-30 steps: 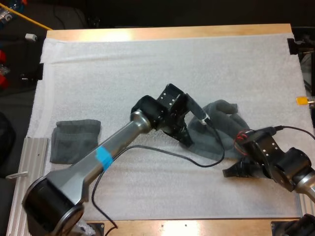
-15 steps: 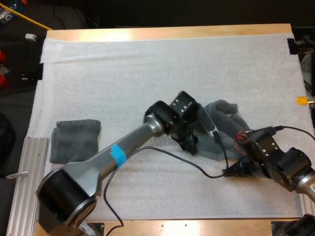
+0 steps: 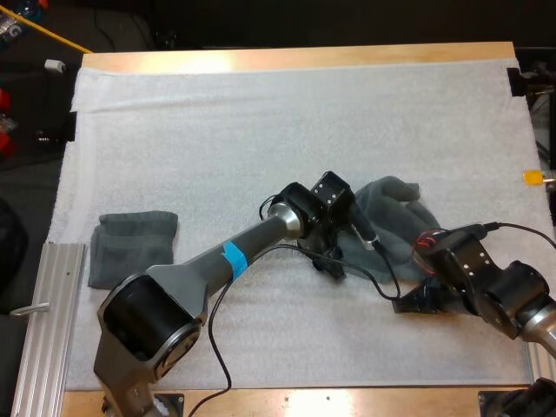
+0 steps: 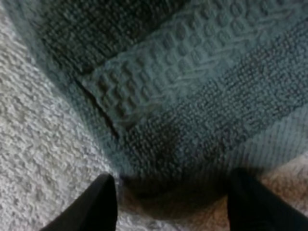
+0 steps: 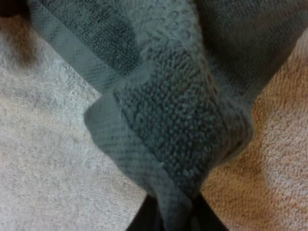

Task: Pick towel from pile, fold and stack

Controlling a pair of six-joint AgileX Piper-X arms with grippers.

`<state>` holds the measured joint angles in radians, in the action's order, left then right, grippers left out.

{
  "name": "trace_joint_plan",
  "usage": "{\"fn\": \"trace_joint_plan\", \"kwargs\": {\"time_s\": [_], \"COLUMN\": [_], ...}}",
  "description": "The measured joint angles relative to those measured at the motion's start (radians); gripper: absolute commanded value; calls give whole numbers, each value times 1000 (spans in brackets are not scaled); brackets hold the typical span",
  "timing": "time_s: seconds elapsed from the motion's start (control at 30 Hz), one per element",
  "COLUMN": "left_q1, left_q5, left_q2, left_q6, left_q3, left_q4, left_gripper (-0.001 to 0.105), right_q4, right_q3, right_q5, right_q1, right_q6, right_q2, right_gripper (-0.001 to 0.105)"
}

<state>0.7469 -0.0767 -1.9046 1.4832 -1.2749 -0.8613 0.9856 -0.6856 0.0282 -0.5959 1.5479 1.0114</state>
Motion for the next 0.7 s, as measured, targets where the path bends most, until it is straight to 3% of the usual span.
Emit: {"fn": "trace_joint_plan", "kwargs": {"time_s": [0.07,0.27,0.43,0.57,0.7], "left_q1": [0,0,0,0,0], "left_q5": [-3,-13,-23,-11,25], "left_q2": [0,-14,-22,-22,24], "left_q6": [0,0,0,0,0], "left_q3": [0,0,-7,-13,-14], "left_q4": [0,-5,-21,-37,-67], "left_gripper": [48,22,20,0,0], "right_q4": [0,0,0,0,0], "right_q3": [0,0,0,0,0], "right_q5": [0,0,-1,-1,-7], "right_q1": [0,0,0,0,0], "right_q6": [0,-24,-36,-45,-44], "right_q2": [0,0,0,0,0], "right_gripper": [0,0,0,0,0]}}
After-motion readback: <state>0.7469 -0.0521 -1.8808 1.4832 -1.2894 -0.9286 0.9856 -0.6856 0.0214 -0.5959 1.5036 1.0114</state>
